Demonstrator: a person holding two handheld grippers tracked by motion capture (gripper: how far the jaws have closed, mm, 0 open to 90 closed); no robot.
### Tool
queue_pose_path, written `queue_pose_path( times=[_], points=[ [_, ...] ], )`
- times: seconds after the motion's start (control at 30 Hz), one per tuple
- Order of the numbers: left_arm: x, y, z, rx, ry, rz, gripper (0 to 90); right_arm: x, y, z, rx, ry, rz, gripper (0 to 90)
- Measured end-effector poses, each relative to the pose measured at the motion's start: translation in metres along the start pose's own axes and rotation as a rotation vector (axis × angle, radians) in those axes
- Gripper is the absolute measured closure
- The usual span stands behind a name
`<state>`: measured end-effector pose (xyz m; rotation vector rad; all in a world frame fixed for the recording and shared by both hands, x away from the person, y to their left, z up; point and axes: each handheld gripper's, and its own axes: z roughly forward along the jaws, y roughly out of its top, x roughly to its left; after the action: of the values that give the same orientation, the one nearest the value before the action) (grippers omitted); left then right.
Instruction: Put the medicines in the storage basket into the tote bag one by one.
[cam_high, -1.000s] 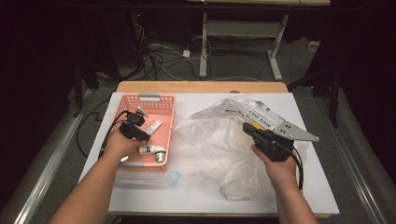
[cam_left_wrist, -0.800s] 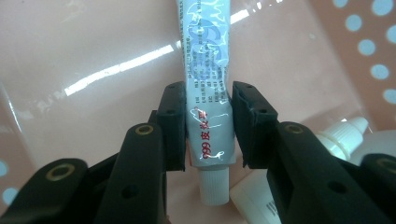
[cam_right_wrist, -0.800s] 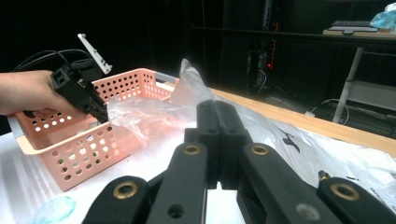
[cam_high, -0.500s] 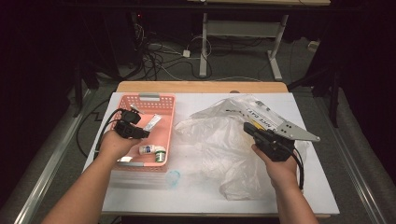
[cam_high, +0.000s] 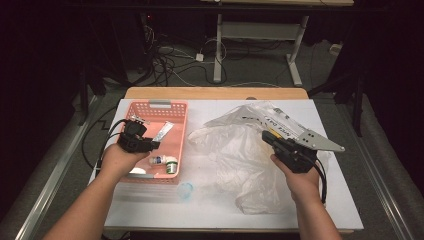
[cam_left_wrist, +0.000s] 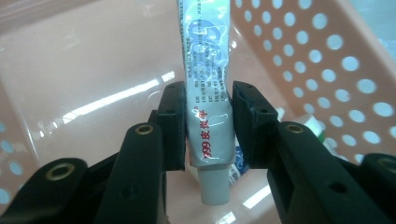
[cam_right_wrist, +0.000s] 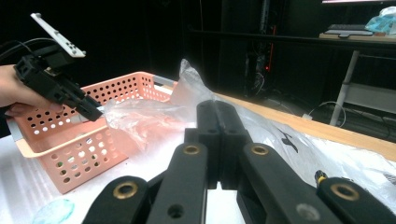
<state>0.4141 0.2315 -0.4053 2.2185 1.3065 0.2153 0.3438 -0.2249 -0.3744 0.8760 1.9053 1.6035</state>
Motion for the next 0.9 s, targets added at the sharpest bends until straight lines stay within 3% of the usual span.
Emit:
queue_pose_path(
  times=[0.17, 0.9],
  points=[
    [-0.004, -0.008, -0.005, -0.019, 0.008, 0.002, 65.4, 0.0, 0.0, 0.0, 0.001, -0.001, -0.001, 90.0],
    [-0.021, -0.047, -0.019, -0.199, -0.004, 0.017, 65.4, 0.001, 0.0, 0.001, 0.006, 0.001, -0.007, 90.0]
  ],
)
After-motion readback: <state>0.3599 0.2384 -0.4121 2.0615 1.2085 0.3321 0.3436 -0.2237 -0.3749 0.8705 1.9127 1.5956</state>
